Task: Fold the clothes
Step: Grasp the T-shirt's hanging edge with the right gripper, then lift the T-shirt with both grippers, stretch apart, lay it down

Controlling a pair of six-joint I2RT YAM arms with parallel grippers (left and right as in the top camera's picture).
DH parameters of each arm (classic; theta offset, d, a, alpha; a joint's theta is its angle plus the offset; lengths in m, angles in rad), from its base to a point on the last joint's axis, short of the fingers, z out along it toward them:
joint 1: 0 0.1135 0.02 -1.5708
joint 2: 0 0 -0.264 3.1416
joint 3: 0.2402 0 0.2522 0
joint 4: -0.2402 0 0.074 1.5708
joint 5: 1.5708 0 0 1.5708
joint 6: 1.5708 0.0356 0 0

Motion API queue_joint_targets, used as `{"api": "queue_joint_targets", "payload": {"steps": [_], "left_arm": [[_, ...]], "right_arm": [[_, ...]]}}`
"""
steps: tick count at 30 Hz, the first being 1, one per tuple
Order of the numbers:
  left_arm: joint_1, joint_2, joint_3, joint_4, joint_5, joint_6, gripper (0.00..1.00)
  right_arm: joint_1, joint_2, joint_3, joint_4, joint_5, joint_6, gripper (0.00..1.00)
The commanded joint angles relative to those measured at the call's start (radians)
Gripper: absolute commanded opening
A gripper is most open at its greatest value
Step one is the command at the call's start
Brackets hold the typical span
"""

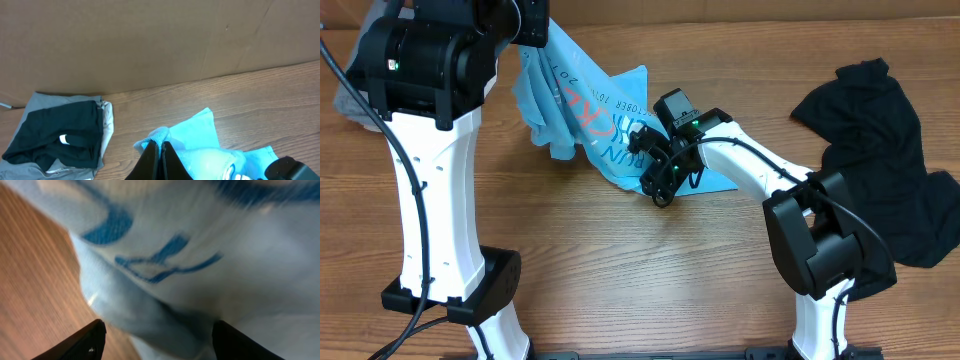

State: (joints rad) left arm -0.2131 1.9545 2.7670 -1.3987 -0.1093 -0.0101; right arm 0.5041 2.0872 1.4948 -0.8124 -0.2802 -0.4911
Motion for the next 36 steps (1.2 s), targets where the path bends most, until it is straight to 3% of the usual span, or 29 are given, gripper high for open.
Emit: {"api": "queue_joint_targets", "payload": {"steps": [1, 4, 5, 7, 8, 9, 15, 23, 30, 36], "left_arm": [[0.012, -0.012, 0.010, 0.013, -0.002, -0.020, 0.04], [0.012, -0.012, 0.010, 0.013, -0.002, -0.020, 0.04], [0.012, -0.012, 0.010, 0.013, -0.002, -0.020, 0.04], [0.012, -0.012, 0.010, 0.013, -0.002, -0.020, 0.04], [0.012, -0.012, 0.010, 0.013, -0.002, -0.020, 0.04], [0.012, -0.012, 0.010, 0.012, -0.002, -0.020, 0.04], [0.012, -0.017, 0.011, 0.016, -0.032, -0.004, 0.04], [0.019, -0.079, 0.013, 0.029, -0.097, -0.004, 0.04], [0.018, -0.166, 0.013, 0.026, -0.135, -0.004, 0.04], [0.018, -0.259, 0.013, 0.009, -0.135, -0.005, 0.04]], "right_arm": [[-0.006, 0.000, -0.003, 0.029, 0.018, -0.015, 0.72], [-0.008, 0.002, -0.003, 0.039, 0.027, -0.015, 0.66], [-0.008, 0.002, -0.003, 0.040, 0.029, -0.015, 0.59], [-0.008, 0.001, -0.003, 0.040, 0.028, -0.015, 0.35], [-0.008, 0.001, -0.003, 0.040, 0.028, -0.014, 0.15], [-0.008, 0.001, -0.003, 0.038, 0.027, -0.014, 0.04], [-0.023, -0.031, 0.083, -0.095, -0.024, 0.084, 0.04], [-0.176, -0.223, 0.443, -0.428, -0.010, 0.270, 0.04], [-0.339, -0.332, 0.698, -0.675, -0.010, 0.309, 0.04], [-0.422, -0.444, 0.835, -0.779, -0.010, 0.363, 0.04]]}}
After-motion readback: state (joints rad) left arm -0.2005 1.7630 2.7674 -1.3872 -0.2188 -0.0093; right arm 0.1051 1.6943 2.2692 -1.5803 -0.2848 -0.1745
